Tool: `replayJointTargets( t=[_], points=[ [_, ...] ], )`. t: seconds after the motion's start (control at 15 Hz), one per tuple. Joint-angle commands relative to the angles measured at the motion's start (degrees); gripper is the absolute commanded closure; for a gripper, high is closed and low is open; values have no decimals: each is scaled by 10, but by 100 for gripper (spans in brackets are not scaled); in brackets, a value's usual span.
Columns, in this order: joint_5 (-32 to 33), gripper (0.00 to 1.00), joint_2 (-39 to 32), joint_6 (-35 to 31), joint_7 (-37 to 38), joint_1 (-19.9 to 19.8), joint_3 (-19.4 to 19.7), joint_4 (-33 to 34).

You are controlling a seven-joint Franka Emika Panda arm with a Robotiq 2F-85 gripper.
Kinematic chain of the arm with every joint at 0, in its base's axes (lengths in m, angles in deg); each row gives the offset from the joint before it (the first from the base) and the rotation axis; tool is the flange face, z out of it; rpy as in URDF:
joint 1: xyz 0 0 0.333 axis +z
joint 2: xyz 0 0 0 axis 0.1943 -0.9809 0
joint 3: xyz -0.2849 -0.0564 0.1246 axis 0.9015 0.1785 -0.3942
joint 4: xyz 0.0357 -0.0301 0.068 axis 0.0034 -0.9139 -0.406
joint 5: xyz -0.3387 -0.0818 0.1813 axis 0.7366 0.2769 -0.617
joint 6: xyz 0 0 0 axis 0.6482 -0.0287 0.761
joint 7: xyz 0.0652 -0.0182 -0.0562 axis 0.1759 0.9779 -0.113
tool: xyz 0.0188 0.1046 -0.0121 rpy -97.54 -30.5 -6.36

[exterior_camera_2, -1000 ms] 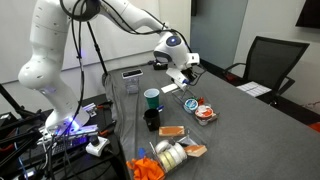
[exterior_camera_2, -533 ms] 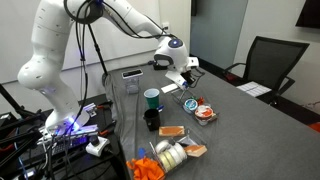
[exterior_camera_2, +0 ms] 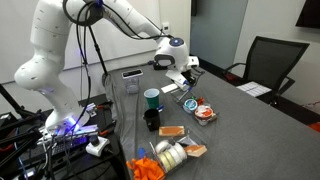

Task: Move the marker from the cup to the tray

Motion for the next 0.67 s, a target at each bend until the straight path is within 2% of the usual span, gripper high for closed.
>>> replayJointTargets(
  t=[0.0,0.07,0.27,0.6],
  points=[
    [28,8,23,-16,-20,-50,-52,-32],
    [34,2,31,-22,-29,-59,-62,-42],
    [68,0,59,-26,-36,-70,-67,-75],
    [166,0,127,-8,34,-39,-15,-144]
  ],
)
